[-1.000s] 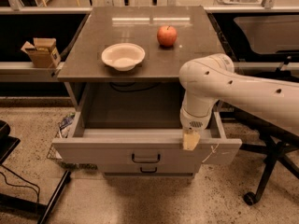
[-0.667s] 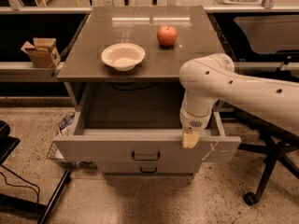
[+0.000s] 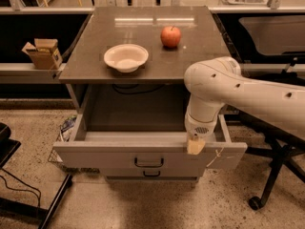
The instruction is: Open top drawer
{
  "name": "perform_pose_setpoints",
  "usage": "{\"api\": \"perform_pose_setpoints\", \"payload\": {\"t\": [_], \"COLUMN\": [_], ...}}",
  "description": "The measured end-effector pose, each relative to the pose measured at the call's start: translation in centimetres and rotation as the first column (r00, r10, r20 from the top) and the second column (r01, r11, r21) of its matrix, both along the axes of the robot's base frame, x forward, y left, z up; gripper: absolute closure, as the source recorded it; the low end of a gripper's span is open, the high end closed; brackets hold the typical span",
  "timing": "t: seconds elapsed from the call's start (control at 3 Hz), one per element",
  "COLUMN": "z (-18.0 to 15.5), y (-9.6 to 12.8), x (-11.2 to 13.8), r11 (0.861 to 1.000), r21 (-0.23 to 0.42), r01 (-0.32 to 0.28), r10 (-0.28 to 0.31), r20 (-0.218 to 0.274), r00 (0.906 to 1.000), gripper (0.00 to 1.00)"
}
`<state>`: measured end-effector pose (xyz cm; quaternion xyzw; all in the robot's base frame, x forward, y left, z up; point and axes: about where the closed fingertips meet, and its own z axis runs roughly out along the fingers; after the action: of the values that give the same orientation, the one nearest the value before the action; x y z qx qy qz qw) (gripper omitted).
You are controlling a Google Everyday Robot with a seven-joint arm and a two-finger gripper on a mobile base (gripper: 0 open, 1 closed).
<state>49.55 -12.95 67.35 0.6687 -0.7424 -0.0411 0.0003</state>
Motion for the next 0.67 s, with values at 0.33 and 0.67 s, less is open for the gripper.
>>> {"api": "perform_pose_setpoints", "payload": {"t": [0.33,0.67], "z": [0.0,0.1], "y": [-0.1,0.0], "x": [-0.8,-2.4], "r11": [1.0,0.999], "r21": [0.009,0.022], "r01": [-0.007,-0.028], "r10": [0.007,0.029], "r20": [-0.018,-0.053], "r00": [0.9998,0.9982], "gripper": [1.0,1.0]}}
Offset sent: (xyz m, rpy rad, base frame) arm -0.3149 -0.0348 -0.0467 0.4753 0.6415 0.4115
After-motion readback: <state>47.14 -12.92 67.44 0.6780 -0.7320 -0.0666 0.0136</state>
